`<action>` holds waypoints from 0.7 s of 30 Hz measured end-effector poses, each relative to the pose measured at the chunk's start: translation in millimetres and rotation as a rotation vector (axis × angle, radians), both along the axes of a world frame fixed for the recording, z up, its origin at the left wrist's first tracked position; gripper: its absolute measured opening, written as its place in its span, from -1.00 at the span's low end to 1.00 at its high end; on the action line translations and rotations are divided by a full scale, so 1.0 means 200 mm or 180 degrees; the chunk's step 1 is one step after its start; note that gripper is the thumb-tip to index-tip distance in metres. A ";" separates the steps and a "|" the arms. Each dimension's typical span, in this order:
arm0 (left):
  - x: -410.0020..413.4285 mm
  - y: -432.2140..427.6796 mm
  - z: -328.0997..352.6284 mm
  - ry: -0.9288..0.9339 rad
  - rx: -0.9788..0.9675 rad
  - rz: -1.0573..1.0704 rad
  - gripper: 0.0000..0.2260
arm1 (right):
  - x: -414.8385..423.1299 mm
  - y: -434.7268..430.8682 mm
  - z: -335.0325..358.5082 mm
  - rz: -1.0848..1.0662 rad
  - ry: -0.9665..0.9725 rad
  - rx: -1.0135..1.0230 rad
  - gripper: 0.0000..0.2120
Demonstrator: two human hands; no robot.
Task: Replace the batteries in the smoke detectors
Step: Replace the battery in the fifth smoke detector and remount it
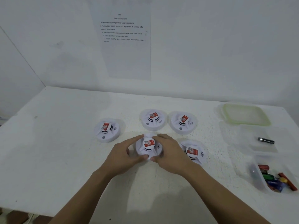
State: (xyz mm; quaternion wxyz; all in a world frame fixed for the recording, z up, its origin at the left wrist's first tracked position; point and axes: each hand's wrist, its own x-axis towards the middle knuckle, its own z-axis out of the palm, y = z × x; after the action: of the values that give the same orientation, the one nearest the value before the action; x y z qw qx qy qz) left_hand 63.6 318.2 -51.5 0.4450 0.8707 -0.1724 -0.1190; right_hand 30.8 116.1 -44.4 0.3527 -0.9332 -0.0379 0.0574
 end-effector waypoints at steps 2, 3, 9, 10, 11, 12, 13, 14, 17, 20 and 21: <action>0.01 0.00 -0.01 0.0022 -0.0001 0.0001 -0.35 | 0.01 -0.01 0.05 0.0044 0.0083 -0.0086 -0.48; 0.02 0.01 -0.01 0.0019 0.0017 -0.0006 -0.36 | 0.02 -0.01 0.07 0.0103 0.0116 -0.0132 -0.53; 0.04 0.05 0.07 0.0101 0.0181 -0.0184 -0.46 | 0.10 -0.04 0.20 0.0195 0.0233 -0.0080 -0.42; 0.05 0.07 0.10 -0.0007 0.0210 -0.0065 -0.51 | 0.12 -0.03 0.21 0.0147 0.0127 -0.0022 -0.39; 0.06 0.10 0.13 -0.0204 0.0222 0.0123 -0.58 | 0.14 -0.01 0.22 0.0120 -0.0013 0.0074 -0.43; 0.09 0.13 0.14 -0.0442 0.0210 0.0349 -0.66 | 0.16 0.02 0.23 0.0109 -0.0135 0.0192 -0.49; 0.11 0.18 0.16 -0.0667 0.0150 0.0596 -0.72 | 0.19 0.06 0.23 0.0119 -0.0211 0.0336 -0.55; 0.13 0.22 0.18 -0.0863 0.0127 0.0840 -0.76 | 0.22 0.09 0.24 0.0142 -0.0222 0.0491 -0.59; 0.21 0.33 0.21 -0.1115 0.0497 0.1219 -0.73 | 0.32 0.21 0.21 0.0289 -0.0119 0.0661 -0.60; 0.29 0.40 0.17 -0.0521 0.0892 0.1076 -0.53 | 0.42 0.30 0.18 0.0379 0.0022 0.0520 -0.55; 0.31 0.42 0.14 -0.0315 0.0904 0.1054 -0.49 | 0.46 0.33 0.17 0.0410 0.0087 0.0460 -0.53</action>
State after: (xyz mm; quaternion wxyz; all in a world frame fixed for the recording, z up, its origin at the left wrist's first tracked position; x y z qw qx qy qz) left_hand 126.4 401.3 -23.4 0.3224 0.9458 -0.0302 -0.0246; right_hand 122.2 182.1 -10.5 0.4151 -0.9001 -0.0971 0.0898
